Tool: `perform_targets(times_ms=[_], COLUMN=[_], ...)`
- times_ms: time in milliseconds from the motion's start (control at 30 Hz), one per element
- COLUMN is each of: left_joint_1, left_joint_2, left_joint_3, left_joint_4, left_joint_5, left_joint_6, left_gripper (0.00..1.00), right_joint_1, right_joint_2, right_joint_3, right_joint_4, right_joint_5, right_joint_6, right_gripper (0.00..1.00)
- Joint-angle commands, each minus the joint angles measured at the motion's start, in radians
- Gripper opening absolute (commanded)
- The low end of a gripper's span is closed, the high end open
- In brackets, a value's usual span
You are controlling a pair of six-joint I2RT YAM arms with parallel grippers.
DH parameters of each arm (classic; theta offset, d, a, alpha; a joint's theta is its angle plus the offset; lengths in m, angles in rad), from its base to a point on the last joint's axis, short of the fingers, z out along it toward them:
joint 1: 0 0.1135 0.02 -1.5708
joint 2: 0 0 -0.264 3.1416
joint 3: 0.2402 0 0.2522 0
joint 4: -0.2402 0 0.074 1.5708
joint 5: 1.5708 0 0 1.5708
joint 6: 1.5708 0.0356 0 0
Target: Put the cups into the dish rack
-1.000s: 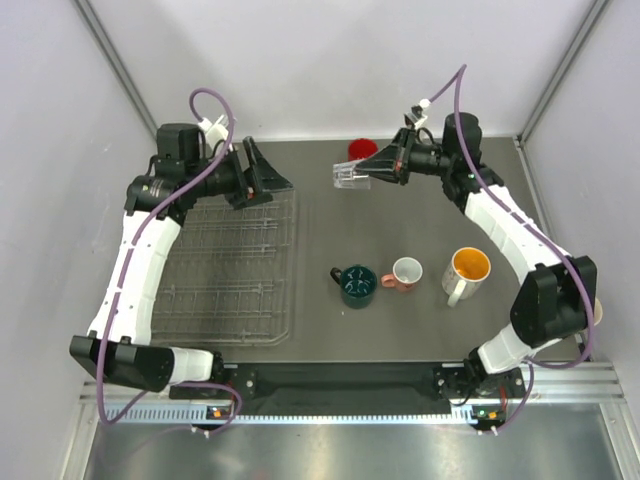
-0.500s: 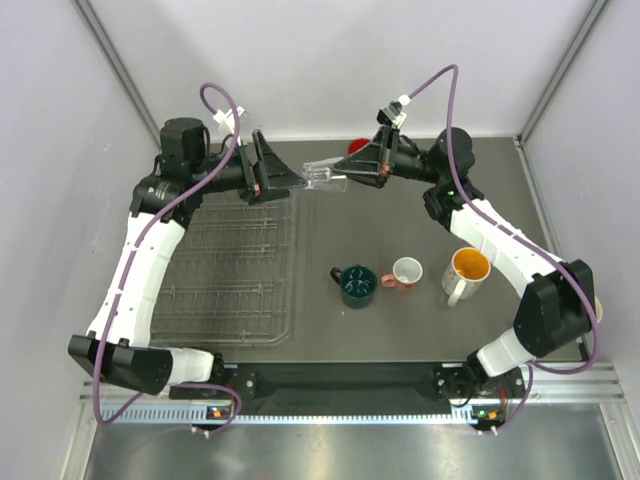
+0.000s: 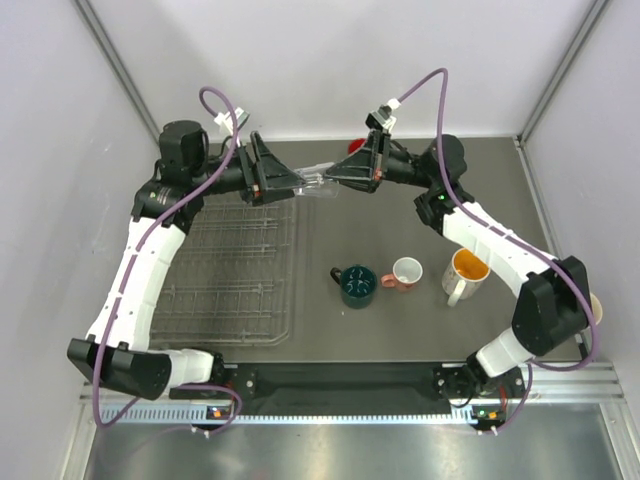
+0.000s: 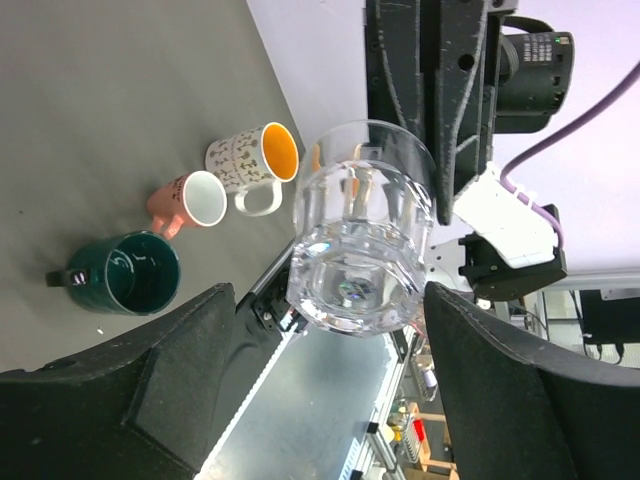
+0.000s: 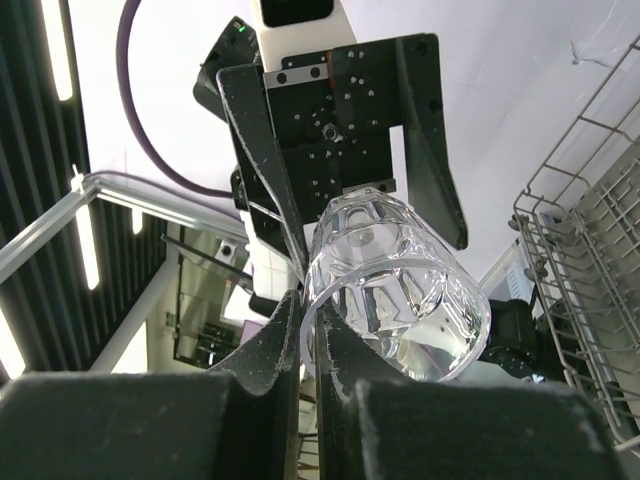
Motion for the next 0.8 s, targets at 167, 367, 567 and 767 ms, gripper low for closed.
perform_targets(times_ms=[167, 367, 567, 767], left_joint_1=[-0.004, -0.004, -0.004, -0.003], left_joint_2=[-0.047, -0.053, -0.053, -0.054], left_joint_3=[-0.041, -0.05, -0.055, -0.055], left_joint_4=[0.124, 0.13, 0.134, 0.139], left_joint_5=[0.044, 0.045, 0.047, 0.03], left_joint_6=[-0.061, -0.067, -0.071, -0.073], left_gripper=[0.77, 0.76, 0.67, 0.3], right_joint_1=[0.043, 0.05, 0.057, 0.062], right_joint_2=[0.032, 0.043, 0.043, 0.036], right_joint_3=[0.02, 0.017, 0.018, -0.002], right_joint_4=[0.111, 0.112, 0.121, 0.126], right_joint_5=[0.019, 0.02, 0.014, 0.008], right_joint_6=[0.001, -0.004, -0.001, -0.002], right_gripper=[0.0, 0.0, 0.0, 0.0])
